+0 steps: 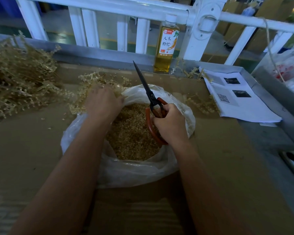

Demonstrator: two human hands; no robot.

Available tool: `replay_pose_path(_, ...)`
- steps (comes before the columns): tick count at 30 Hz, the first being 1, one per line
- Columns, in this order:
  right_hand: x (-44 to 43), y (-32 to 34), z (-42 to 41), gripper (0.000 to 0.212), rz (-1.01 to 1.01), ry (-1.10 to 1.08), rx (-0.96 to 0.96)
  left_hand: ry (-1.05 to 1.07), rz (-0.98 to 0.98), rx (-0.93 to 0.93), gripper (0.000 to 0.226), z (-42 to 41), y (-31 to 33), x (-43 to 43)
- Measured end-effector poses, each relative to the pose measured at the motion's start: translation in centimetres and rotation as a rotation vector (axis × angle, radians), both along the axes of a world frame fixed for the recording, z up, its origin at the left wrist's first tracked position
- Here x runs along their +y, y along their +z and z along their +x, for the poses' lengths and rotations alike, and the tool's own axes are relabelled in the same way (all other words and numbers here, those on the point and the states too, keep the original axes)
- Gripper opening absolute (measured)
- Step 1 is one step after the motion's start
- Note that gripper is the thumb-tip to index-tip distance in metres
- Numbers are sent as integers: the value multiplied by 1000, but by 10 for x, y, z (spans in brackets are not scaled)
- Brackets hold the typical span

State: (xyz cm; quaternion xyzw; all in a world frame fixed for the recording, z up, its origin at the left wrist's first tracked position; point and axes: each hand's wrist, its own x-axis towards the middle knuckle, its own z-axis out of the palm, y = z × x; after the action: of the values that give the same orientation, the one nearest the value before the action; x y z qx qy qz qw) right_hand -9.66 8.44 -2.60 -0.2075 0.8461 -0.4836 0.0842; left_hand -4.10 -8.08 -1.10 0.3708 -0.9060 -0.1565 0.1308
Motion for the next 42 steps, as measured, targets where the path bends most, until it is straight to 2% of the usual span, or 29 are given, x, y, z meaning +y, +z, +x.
replay_pose_path(2, 0, -1, 0, 29, -6, 1, -4, -38, 2, 56, 31, 0, 1, 0)
replay_pose_path(4, 0, 0, 0, 29, -6, 3, -7, -31, 111, 259, 16, 2, 1, -2)
replay_pose_path(8, 1, 1, -1, 25, -6, 0, -22, 130, 353, 775, 16, 10, 2, -8)
replay_pose_path(10, 1, 2, -2, 23, 1, -3, -28, 97, 467, 1022, 24, 14, 6, -7)
replay_pose_path(12, 1, 4, -4, 20, -8, -7, -53, -5, 695, 1247, 22, 17, 11, -8)
replay_pose_path(14, 1, 6, -5, 23, -33, -13, -93, -94, 1017, 1405, 21, 20, 14, -11)
replay_pose_path(16, 1, 9, -6, 23, -60, -18, -130, -77, 1270, 1486, 22, 22, 14, -15)
replay_pose_path(18, 1, 13, -7, 17, -103, -15, -160, -14, 1379, 1507, 25, 22, 10, -18)
replay_pose_path(20, 0, 18, -8, 18, -152, 5, -174, 19, 1308, 1428, 26, 21, 6, -16)
replay_pose_path(22, -3, 24, -8, 19, -187, 29, -185, 12, 1141, 1314, 24, 19, 3, -10)
replay_pose_path(27, -15, 38, -8, 18, -225, 67, -228, -116, 803, 1169, 24, 18, -3, -1)
replay_pose_path(31, -24, 42, -7, 17, -223, 109, -239, -204, 768, 1211, 23, 18, -2, -2)
replay_pose_path(35, -30, 42, -5, 17, -213, 123, -212, -228, 575, 1290, 27, 17, 4, -7)
replay_pose_path(38, -33, 43, -5, 12, -198, 128, -227, -260, 496, 1224, 24, 18, 3, -3)
replay_pose_path(42, -32, 45, -4, 12, -259, 123, -311, -369, 404, 1037, 25, 21, -1, 10)
